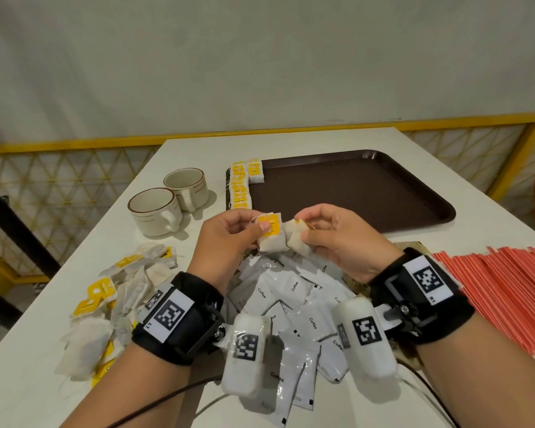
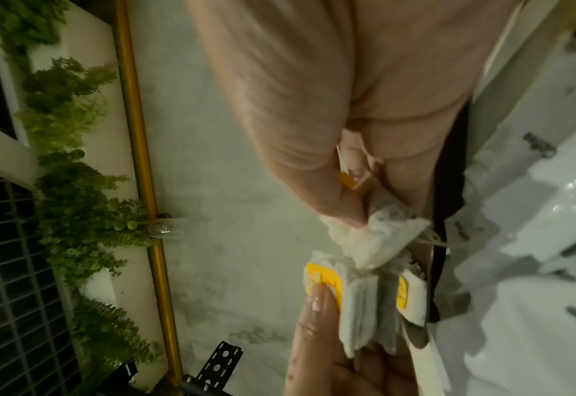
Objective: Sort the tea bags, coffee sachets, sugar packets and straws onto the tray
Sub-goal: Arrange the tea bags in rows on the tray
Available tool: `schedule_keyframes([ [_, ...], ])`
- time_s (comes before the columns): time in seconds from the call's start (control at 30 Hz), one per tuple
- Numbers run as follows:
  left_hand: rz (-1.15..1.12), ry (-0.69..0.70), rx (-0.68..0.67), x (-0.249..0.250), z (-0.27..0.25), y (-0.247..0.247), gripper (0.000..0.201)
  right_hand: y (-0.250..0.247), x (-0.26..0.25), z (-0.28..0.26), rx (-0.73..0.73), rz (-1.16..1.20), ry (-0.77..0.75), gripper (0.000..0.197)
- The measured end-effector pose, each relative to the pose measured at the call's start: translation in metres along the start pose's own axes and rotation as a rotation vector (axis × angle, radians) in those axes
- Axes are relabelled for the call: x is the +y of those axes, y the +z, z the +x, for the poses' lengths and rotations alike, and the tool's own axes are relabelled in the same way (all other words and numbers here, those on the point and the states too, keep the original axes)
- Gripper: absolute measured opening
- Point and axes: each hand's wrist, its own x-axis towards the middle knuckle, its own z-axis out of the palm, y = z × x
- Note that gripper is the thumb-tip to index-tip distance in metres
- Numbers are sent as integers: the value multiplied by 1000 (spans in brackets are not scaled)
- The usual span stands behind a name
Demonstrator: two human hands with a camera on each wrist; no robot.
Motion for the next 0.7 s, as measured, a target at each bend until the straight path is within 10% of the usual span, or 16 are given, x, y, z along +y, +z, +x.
schedule_keyframes([
  [0.17, -5, -1, -4, 1, 0, 1, 4, -4, 6, 4, 54, -164, -50, 9],
  [0.7, -18, 12, 35, 2, 0, 0, 13, -29, -6, -3, -78, -513, -1, 41],
])
